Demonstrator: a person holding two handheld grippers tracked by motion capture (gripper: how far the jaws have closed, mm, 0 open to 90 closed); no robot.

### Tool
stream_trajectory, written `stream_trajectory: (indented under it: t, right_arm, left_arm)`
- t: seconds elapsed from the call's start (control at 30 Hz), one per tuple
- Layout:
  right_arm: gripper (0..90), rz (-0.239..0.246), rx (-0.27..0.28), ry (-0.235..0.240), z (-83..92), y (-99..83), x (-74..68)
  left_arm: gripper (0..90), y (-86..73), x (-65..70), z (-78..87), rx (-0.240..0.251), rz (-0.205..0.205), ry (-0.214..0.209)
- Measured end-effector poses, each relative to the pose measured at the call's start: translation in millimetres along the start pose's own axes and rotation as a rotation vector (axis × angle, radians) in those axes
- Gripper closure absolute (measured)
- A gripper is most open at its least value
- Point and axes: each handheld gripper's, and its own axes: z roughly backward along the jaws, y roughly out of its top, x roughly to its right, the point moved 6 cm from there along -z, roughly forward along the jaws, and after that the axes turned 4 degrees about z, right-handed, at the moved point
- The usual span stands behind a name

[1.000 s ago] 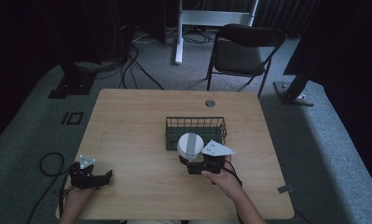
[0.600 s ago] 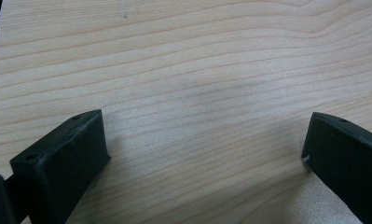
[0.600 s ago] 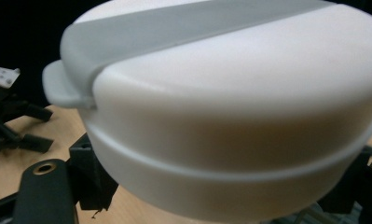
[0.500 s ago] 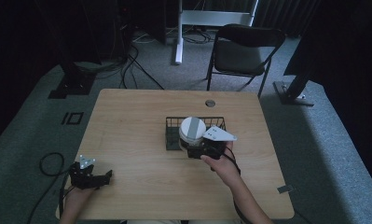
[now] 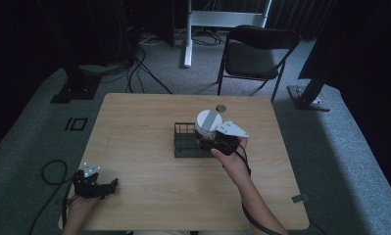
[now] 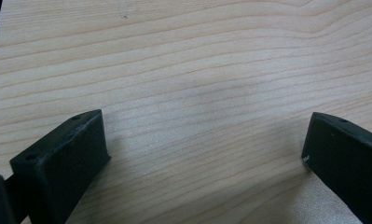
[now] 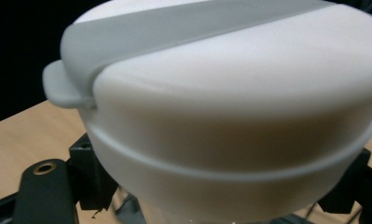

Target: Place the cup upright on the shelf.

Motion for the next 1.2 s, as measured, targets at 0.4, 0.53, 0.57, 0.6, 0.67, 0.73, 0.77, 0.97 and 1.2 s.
stream_trajectory:
  t: [0.4, 0.53, 0.57, 0.6, 0.67, 0.73, 0.77, 0.97, 1.2]
  right_arm:
    - [18.0, -0.006, -0.053, -0.15, -19.6, 0.2, 20.3]
    - [18.0, -0.016, -0.086, -0.185, -27.3, -5.1, 21.3]
    - [18.0, -0.02, -0.099, -0.194, -29.1, -7.2, 21.6]
    - [18.0, -0.023, -0.106, -0.202, -30.8, -9.0, 21.7]
    - [18.0, -0.034, -0.123, -0.21, -33.5, -12.4, 22.0]
    - [18.1, -0.039, -0.138, -0.222, -36.5, -16.3, 21.8]
    - [18.0, -0.048, -0.144, -0.227, -37.7, -17.8, 21.3]
    - [18.0, -0.085, -0.174, -0.227, -44.9, -26.0, 18.9]
    - [18.0, -0.094, -0.201, -0.235, -50.3, -32.7, 15.5]
  left_arm:
    - [0.2, 0.1, 0.0, 0.0, 0.001, 0.0, 0.001]
    - [0.2, 0.0, 0.0, 0.0, 0.001, 0.0, 0.0]
    - [0.2, 0.0, 0.0, 0.0, 0.001, 0.0, 0.0]
    - [0.2, 0.1, 0.0, 0.0, 0.001, 0.0, 0.0]
    - [0.2, 0.1, -0.1, 0.0, 0.001, 0.0, 0.0]
    - [0.2, 0.0, 0.0, 0.0, 0.0, 0.0, 0.0]
    - [0.2, 0.0, 0.0, 0.0, 0.0, 0.0, 0.0]
    - [0.2, 0.0, 0.0, 0.0, 0.0, 0.0, 0.0]
    - [0.2, 0.0, 0.0, 0.0, 0.0, 0.0, 0.001]
